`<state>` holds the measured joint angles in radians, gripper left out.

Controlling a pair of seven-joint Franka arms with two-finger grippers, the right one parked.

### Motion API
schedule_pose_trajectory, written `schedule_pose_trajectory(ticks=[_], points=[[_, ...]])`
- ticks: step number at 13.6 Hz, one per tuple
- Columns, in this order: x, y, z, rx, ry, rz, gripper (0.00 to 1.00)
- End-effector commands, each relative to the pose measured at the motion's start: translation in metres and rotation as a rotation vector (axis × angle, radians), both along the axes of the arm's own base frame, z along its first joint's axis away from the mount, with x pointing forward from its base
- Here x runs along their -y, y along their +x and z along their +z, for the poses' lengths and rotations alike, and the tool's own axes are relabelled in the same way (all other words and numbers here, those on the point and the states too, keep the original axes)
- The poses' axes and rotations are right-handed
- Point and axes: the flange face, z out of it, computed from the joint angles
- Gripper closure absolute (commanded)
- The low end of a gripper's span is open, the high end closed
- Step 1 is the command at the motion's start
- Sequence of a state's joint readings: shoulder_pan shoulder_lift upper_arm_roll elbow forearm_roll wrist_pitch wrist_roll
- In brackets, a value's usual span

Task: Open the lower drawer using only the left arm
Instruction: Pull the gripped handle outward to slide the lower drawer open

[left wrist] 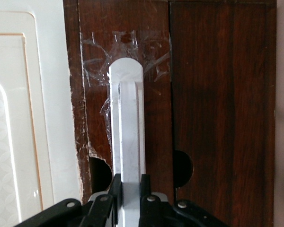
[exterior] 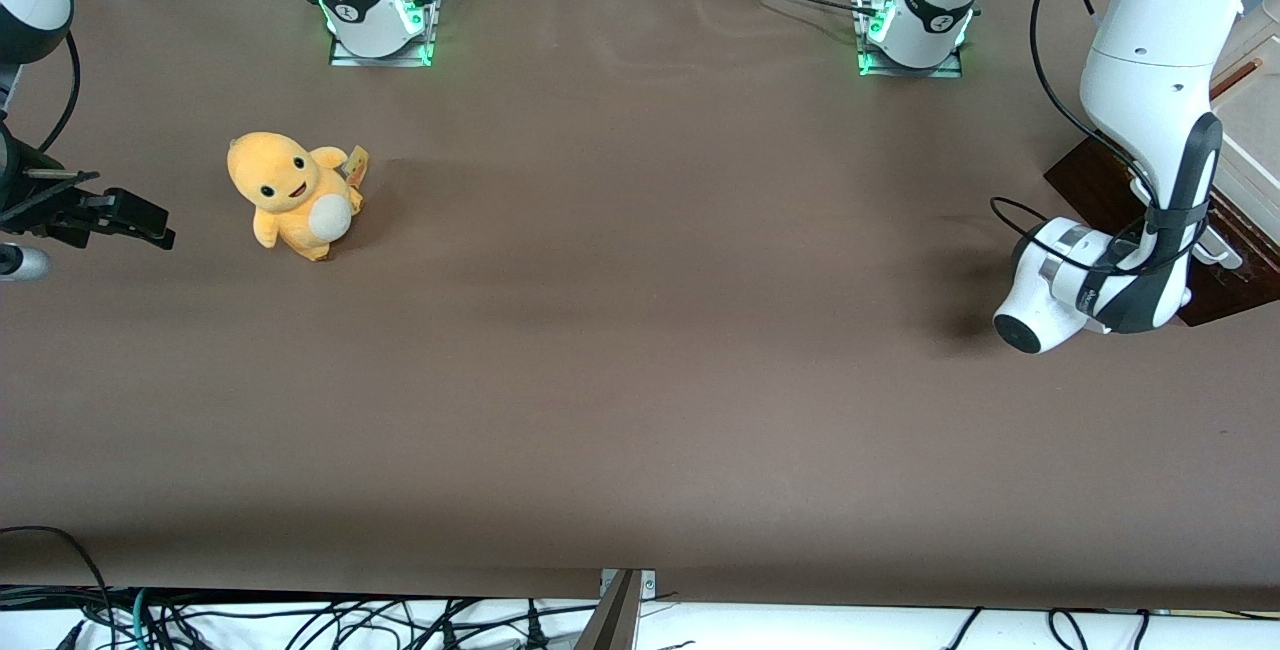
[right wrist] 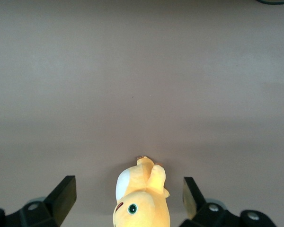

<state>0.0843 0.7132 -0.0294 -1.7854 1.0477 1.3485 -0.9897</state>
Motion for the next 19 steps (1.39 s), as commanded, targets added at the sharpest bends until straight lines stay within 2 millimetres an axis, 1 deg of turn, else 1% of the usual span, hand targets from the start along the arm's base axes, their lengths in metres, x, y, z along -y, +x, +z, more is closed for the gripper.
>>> schedule_pose_trajectory(ticks=[1, 2, 4, 7, 10, 12, 15, 17, 19], points=[[0.015, 0.004, 0.010, 0.002, -0.013, -0.017, 0.88], [0.021, 0.006, 0.011, 0.003, -0.010, -0.030, 0.88], [0.026, 0.012, 0.014, 0.017, -0.011, -0.039, 0.88], [0.043, 0.019, 0.011, 0.020, -0.010, -0.066, 0.87], [0.049, 0.027, 0.008, 0.027, -0.010, -0.077, 0.88], [0.059, 0.029, 0.006, 0.027, -0.010, -0.094, 0.88], [0.064, 0.030, 0.006, 0.035, -0.004, -0.103, 0.88], [0.078, 0.031, 0.006, 0.031, -0.006, -0.124, 0.88], [0.082, 0.035, 0.008, 0.040, -0.006, -0.130, 0.88]])
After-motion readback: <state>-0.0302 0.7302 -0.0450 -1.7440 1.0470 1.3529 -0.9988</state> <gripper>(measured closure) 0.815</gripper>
